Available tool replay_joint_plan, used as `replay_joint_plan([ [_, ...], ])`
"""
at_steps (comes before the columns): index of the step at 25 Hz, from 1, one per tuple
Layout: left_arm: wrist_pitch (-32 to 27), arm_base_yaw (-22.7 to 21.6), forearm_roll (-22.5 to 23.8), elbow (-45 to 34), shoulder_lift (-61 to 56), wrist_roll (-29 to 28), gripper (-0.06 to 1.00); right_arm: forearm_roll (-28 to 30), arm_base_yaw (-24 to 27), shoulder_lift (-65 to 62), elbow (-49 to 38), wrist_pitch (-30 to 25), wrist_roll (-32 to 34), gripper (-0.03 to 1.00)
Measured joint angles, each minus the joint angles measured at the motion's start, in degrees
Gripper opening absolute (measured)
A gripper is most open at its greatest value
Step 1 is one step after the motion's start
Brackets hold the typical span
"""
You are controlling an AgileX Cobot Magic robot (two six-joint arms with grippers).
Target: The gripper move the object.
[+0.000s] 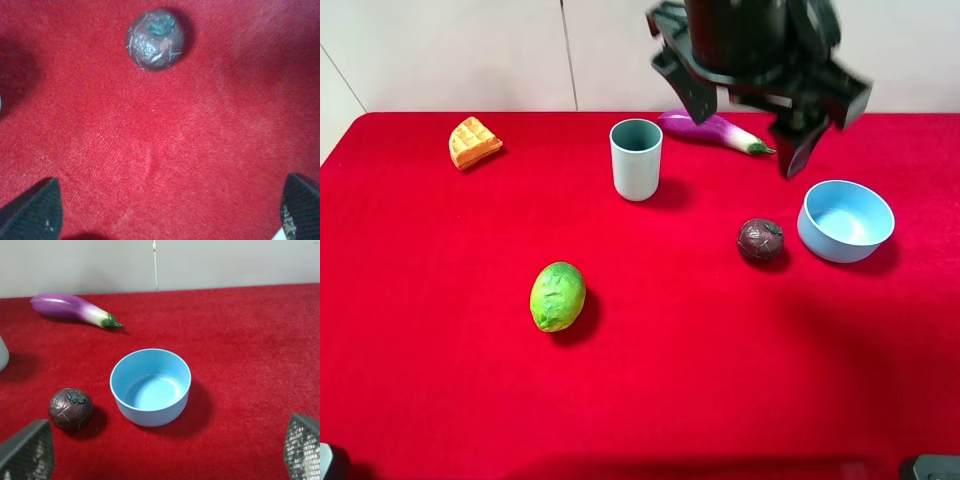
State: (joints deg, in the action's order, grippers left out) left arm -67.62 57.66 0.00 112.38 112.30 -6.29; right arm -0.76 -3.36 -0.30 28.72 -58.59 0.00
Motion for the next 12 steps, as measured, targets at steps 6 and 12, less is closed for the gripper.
replay_joint_plan([
  [6, 0.0, 0.0, -0.7, -12.2, -12.2, -0.8, 0.85, 0.0, 0.0, 0.0, 0.0, 0.0, 0.0, 0.69],
  [12, 0.0, 0.0, -0.5, -26.5, -26.2, -0.8, 0.85, 0.0, 0.0, 0.0, 0.0, 0.0, 0.0, 0.69],
])
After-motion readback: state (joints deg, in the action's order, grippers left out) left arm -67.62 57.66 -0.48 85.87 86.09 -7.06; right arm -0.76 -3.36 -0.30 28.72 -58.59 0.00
